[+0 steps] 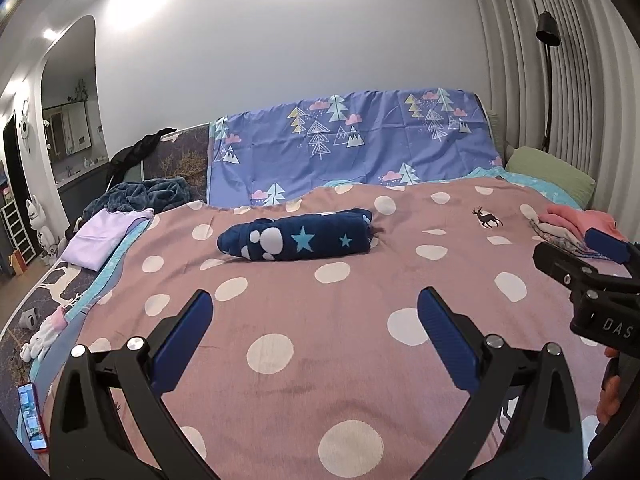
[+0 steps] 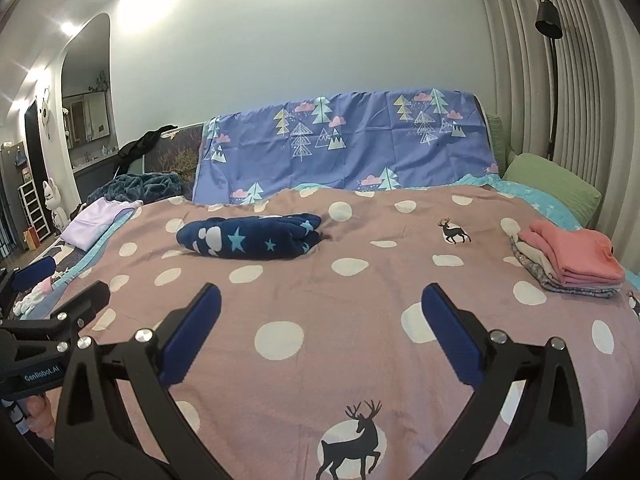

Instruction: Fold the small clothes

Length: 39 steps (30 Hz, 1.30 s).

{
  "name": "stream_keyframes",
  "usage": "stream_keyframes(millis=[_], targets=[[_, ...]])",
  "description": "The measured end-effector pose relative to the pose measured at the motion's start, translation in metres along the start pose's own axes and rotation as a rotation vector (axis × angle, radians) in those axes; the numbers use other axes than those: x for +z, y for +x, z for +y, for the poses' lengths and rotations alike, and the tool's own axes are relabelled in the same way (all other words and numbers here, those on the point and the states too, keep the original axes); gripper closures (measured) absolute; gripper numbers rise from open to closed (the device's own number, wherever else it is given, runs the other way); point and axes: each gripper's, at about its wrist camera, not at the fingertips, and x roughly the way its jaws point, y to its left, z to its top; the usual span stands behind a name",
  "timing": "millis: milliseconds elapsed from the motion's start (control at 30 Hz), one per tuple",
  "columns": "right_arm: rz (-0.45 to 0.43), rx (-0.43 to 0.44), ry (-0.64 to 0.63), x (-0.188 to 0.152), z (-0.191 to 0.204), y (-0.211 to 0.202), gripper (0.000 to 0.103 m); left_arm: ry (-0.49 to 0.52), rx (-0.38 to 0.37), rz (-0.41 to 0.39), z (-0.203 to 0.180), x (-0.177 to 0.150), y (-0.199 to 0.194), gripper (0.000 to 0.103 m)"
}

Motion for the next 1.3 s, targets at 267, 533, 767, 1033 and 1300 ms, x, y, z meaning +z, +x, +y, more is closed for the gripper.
stream_keyframes(millis=[267, 533, 767, 1033, 1300], targets=[[0.005, 0.005, -0.005, -0.001, 0.004, -0.003, 0.002, -0.003, 0.008, 0.016, 0.003, -0.008, -0.006, 0.001], [0.024, -0.004, -0.024, -0.005, 0.009, -0.006, 0.002, -0.005, -0.001, 0.033, 0.002, -0.011, -0.006, 0.001], [0.045, -0.009, -0.029, -0.007, 0.01, -0.005, 0.002, -0.003, -0.006, 0.048, -0.002, -0.012, -0.005, 0.001], [0.058, -0.011, -0.038, -0.009, 0.01, -0.002, 0.002, -0.004, -0.014, 0.054, -0.002, -0.013, -0.003, 0.001], [0.069, -0.019, -0.041, -0.011, 0.01, 0.001, 0.002, -0.012, -0.02, 0.077, -0.002, -0.017, 0.003, 0.001]])
